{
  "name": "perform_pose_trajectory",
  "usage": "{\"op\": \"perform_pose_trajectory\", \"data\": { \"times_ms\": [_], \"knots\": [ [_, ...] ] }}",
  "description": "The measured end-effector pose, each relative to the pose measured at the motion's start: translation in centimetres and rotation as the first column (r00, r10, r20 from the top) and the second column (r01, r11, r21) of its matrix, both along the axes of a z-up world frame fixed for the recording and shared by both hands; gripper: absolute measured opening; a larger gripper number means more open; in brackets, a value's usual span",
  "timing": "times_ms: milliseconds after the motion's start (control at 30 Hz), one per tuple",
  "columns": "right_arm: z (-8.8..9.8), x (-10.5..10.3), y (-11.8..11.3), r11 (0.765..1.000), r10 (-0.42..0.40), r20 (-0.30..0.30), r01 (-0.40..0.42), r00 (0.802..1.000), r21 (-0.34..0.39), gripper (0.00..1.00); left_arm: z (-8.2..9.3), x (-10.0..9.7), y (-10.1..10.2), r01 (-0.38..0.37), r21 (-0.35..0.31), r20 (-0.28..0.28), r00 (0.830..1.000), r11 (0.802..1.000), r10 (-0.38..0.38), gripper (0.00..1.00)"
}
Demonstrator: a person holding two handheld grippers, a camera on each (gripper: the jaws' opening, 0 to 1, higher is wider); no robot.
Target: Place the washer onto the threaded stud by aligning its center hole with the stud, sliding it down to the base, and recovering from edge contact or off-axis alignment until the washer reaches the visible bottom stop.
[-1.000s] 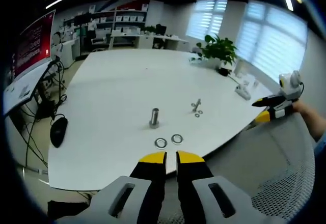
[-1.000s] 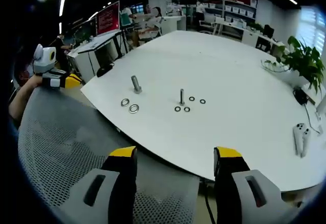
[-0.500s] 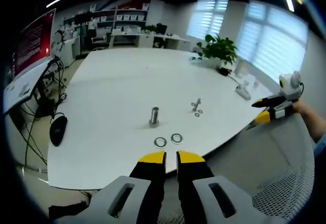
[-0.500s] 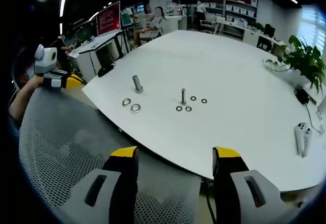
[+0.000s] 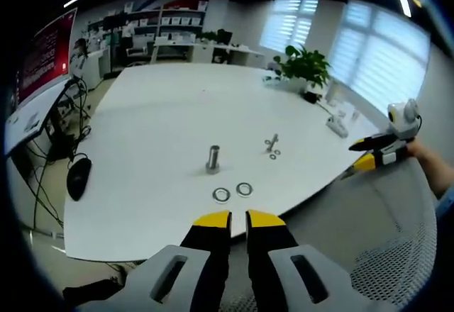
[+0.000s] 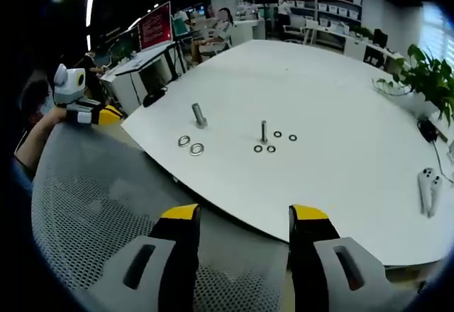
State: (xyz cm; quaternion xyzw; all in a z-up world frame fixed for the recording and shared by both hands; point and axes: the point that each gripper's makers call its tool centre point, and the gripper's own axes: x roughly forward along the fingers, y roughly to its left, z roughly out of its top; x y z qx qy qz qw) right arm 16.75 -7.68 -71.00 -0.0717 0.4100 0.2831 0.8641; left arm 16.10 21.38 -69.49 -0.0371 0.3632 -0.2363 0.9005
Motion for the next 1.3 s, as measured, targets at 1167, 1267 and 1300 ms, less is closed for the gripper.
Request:
{"op": "perform_pose_trajectory", "data": {
  "times_ms": [1167,1267,1300],
  "knots": [
    [-0.8,-1.1,0.6,0.999,0.033,-0.08,-0.032,0.996,0.019,0.35,0.6,-0.1,-2.0,0.133,-0.099,0.016,0.991,0.986,-0.132,0.03],
    [-0.8,-1.2,0.7,0.999,0.04,-0.084,-0.038,0.996,0.016,0.35,0.6,-0.2,-2.2,0.148,-0.1,0.014,0.989,0.984,-0.147,0.02],
    [-0.8,-1.2,0.7,0.999,0.04,-0.083,-0.039,0.996,0.02,0.35,0.5,-0.2,-2.2,0.15,-0.098,0.015,0.989,0.984,-0.149,0.02]
  ]
}}
